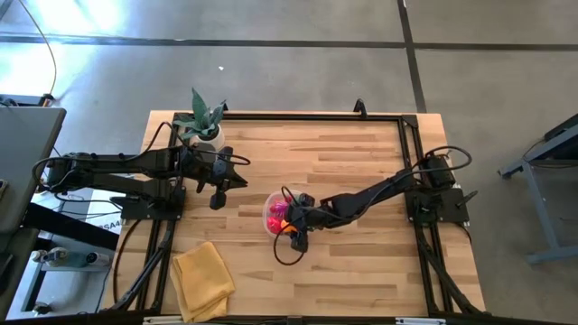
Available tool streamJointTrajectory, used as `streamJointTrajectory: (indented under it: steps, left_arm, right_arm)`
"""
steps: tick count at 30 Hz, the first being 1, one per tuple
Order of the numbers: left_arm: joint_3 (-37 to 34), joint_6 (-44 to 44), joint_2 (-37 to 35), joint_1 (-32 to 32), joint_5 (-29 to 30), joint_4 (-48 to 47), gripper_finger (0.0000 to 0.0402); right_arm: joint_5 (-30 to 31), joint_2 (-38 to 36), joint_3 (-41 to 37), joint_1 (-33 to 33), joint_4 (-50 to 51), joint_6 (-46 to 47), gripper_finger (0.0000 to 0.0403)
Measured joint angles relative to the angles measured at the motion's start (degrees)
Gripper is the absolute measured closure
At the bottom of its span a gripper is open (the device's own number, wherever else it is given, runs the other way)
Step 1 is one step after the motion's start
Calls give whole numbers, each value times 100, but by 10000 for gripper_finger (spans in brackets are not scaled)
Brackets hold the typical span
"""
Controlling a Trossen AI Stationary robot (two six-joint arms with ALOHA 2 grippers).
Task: Pick and placing Produce into tupperware
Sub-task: Put the orange into the transparent container, then return to Home Position
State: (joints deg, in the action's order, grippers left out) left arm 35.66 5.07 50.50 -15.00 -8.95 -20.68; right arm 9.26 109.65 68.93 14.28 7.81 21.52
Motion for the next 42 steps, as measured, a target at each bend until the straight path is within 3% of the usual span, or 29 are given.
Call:
streamJointTrajectory:
  steps: [27, 31, 35, 42]
  left_arm:
    - [0, 1, 1, 2, -1, -1, 376]
    - [0, 2, 0, 0, 0, -1, 376]
    - [0, 0, 0, 0, -1, -1, 376]
    - [0, 2, 0, 1, 0, -1, 376]
  right_arm:
    - [23, -107, 0, 2, -212, -212, 106]
    - [192, -495, 153, 9, 28, -242, 108]
    - [815, -1211, 347, 102, 790, -302, 123]
    - [1355, -2766, 380, 319, 2205, -177, 195]
